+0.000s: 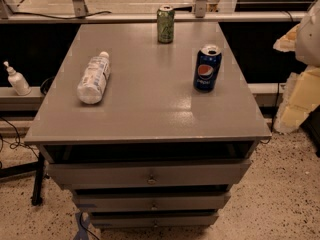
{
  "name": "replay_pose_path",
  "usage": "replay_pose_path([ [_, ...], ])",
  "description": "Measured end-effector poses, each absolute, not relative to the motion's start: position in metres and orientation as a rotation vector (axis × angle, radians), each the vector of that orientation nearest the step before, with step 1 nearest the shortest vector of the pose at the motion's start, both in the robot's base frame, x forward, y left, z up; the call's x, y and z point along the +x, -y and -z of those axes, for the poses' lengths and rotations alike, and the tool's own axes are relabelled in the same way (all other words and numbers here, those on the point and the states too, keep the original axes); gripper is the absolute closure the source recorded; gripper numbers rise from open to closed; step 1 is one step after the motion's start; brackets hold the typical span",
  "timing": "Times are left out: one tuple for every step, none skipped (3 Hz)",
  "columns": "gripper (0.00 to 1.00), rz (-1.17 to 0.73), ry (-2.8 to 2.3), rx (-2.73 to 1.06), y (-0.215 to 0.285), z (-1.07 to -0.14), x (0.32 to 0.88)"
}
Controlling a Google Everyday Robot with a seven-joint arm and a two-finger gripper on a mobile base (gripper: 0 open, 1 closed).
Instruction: Place blue plastic bottle upright
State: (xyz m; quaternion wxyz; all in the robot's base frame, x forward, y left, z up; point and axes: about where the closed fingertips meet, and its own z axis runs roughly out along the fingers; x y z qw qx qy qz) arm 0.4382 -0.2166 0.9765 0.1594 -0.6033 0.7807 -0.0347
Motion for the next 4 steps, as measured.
replay_pose_path([
  [0.0,0.099,-2.231,-1.724,0.217,-0.977,0.438],
  [0.0,0.077,-2.162,-1.74,0.202,-0.971,0.454],
  [0.0,0.043,-2.035,-1.783,0.169,-0.957,0.494],
  [0.0,0.036,-1.889,-1.837,0.13,-0.951,0.543],
])
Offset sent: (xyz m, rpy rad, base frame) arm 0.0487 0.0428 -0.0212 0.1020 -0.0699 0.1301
